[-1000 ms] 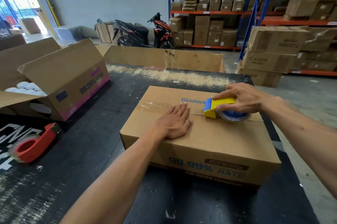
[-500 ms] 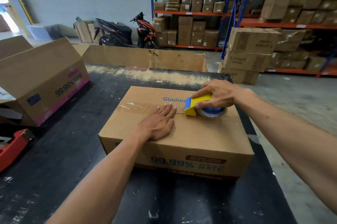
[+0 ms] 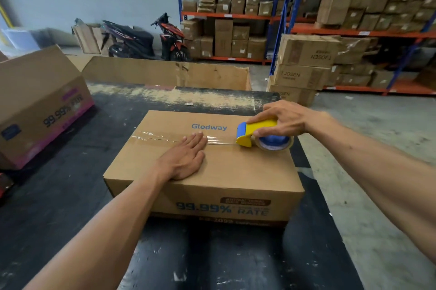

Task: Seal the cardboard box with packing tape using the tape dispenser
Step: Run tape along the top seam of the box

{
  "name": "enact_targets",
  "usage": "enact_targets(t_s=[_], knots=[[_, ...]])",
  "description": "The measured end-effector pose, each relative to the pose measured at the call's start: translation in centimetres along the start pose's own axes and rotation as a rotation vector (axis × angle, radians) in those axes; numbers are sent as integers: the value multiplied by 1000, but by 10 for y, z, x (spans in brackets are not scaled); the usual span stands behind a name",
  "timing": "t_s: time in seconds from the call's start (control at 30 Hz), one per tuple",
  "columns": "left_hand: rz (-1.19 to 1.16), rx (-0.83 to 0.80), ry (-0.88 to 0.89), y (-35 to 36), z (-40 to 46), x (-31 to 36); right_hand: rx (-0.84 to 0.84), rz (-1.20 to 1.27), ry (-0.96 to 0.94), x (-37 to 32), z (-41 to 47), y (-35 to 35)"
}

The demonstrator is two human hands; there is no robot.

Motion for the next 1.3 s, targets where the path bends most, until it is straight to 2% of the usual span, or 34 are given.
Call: enact_targets(t_s=[0.17, 0.33, 0.53, 0.83, 1.1, 1.3], knots=[[4, -3, 2, 1, 0, -1, -27, -65, 54, 21, -21, -10], [11, -10, 9, -1, -2, -1, -19, 11, 131, 52, -52, -5], [88, -84, -107, -8, 7, 38, -9, -28, 138, 48, -54, -2], [-13, 24, 108, -12, 42, 127, 31, 11, 133, 47, -53, -2], [-27, 11, 171, -11, 27, 88, 71, 79, 89, 36, -42, 2], [13, -81, 51, -12, 12, 34, 96, 74, 21, -7, 1, 14]])
Point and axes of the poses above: each hand's wrist, its own z-axis towards the middle knuckle, its own y-axis out of the palm, x = y × z, the point moved 7 cm from there along z, towards the middle knuckle, and after that the axes turned 8 degrees about z, right-handed, at the moved point
